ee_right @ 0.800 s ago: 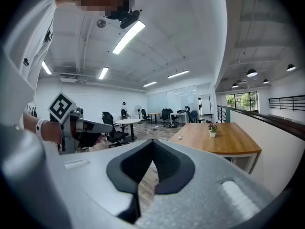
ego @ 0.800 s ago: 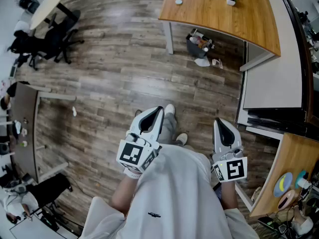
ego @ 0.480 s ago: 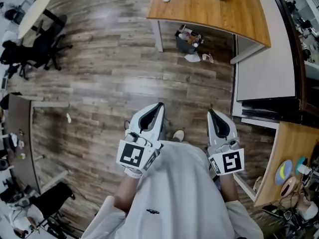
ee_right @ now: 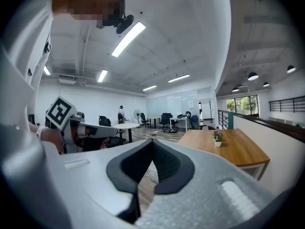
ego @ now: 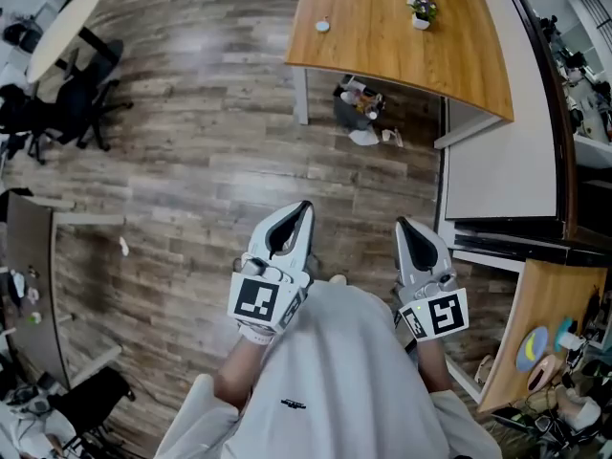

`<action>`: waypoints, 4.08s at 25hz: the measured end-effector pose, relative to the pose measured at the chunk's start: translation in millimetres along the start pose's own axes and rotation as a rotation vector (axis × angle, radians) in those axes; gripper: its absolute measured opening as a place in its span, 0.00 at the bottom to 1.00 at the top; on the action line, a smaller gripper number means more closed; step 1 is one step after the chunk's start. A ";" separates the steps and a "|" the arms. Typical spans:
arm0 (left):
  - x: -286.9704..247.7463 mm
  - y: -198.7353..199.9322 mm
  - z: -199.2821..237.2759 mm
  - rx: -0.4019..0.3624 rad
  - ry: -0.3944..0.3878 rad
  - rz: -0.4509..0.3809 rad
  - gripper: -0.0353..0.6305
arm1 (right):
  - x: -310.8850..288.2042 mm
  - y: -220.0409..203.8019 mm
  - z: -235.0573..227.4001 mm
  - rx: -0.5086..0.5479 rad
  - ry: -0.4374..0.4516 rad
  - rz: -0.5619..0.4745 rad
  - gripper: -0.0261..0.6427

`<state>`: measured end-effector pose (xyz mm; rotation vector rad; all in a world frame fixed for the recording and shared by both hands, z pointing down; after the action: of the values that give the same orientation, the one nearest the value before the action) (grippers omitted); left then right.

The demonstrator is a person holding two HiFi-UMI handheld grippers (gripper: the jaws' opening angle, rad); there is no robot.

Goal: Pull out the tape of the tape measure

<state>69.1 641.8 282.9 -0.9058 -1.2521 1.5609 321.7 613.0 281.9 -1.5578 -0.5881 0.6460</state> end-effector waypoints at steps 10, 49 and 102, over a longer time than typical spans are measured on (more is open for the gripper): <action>16.9 21.9 76.8 0.057 0.126 -0.115 0.08 | -74.0 14.9 12.7 0.185 0.055 0.036 0.04; -70.1 26.4 167.6 0.141 0.109 -0.029 0.08 | -222.5 20.6 -26.8 0.054 0.130 -0.002 0.04; -399.6 62.2 287.4 0.088 0.055 0.128 0.08 | -457.2 35.8 -255.4 -0.074 0.065 0.002 0.04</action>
<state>-83.6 169.8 285.1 -0.9814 -1.0961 1.6665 177.0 108.5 288.2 -1.6420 -0.5676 0.5787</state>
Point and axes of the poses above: the fingertips, and each gripper's own axes: x backward along the fingers, z to its left, y out of its top, the point moved 10 cm from there along x, backward along the fingers, and after that the axes turned 5 degrees about -z, right-handed, at the moved point
